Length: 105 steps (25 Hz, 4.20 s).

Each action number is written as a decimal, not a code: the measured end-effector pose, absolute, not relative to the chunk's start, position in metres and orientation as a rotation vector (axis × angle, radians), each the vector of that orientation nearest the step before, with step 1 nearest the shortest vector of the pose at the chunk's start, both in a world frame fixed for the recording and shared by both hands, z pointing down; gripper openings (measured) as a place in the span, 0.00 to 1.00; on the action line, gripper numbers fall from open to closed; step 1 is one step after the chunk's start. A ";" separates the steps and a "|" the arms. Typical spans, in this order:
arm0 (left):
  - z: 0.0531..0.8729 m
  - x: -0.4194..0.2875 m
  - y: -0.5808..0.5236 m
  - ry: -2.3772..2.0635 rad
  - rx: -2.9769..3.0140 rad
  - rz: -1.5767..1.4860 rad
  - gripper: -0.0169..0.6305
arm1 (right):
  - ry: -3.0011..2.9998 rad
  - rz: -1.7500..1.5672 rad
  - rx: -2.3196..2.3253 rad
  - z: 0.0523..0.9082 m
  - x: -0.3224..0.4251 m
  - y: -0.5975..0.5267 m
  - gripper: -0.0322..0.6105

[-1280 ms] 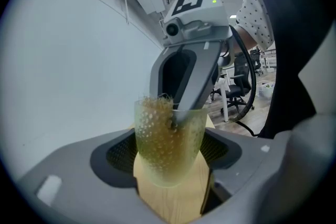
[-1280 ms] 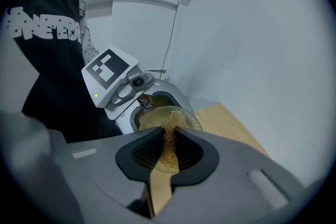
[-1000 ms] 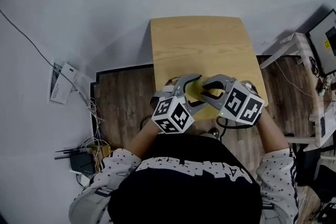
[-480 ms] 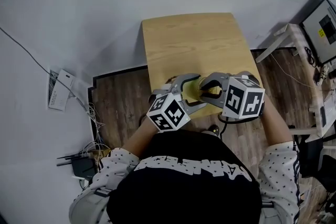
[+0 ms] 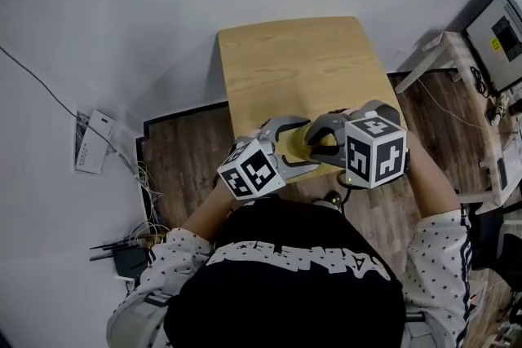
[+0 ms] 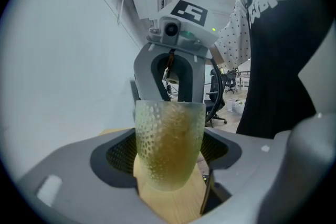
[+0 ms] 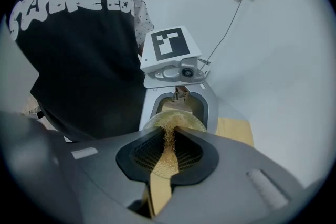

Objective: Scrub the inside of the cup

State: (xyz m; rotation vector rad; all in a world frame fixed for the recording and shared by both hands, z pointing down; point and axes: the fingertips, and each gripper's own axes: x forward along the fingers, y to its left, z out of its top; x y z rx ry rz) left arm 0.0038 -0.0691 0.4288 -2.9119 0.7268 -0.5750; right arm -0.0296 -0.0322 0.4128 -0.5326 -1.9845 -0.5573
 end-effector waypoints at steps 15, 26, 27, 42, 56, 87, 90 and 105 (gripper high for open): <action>0.419 0.014 -0.026 0.300 -3.111 -0.436 0.59 | -1.764 -0.815 -0.859 0.411 -0.016 0.009 0.14; 0.419 0.015 -0.009 0.117 -3.213 -0.347 0.59 | -1.694 -0.938 -0.953 0.404 -0.013 0.021 0.14; 0.418 0.014 -0.010 0.109 -3.226 -0.336 0.59 | -1.691 -0.961 -0.949 0.402 -0.014 0.020 0.14; 0.431 0.005 -0.031 0.278 -3.175 -0.379 0.59 | -1.751 -0.934 -0.766 0.418 -0.024 -0.010 0.13; 0.436 -0.010 -0.071 0.805 -2.902 -0.481 0.59 | -1.850 -0.621 -0.407 0.433 -0.036 -0.045 0.13; 0.437 -0.017 -0.091 1.175 -2.521 -0.652 0.59 | -2.245 0.638 0.316 0.422 -0.050 -0.073 0.13; 0.434 -0.017 -0.092 1.198 -2.487 -0.664 0.59 | -2.272 0.746 0.343 0.418 -0.049 -0.075 0.13; 0.424 -0.011 -0.091 1.175 -2.421 -0.681 0.59 | -2.313 1.165 0.386 0.405 -0.040 -0.078 0.12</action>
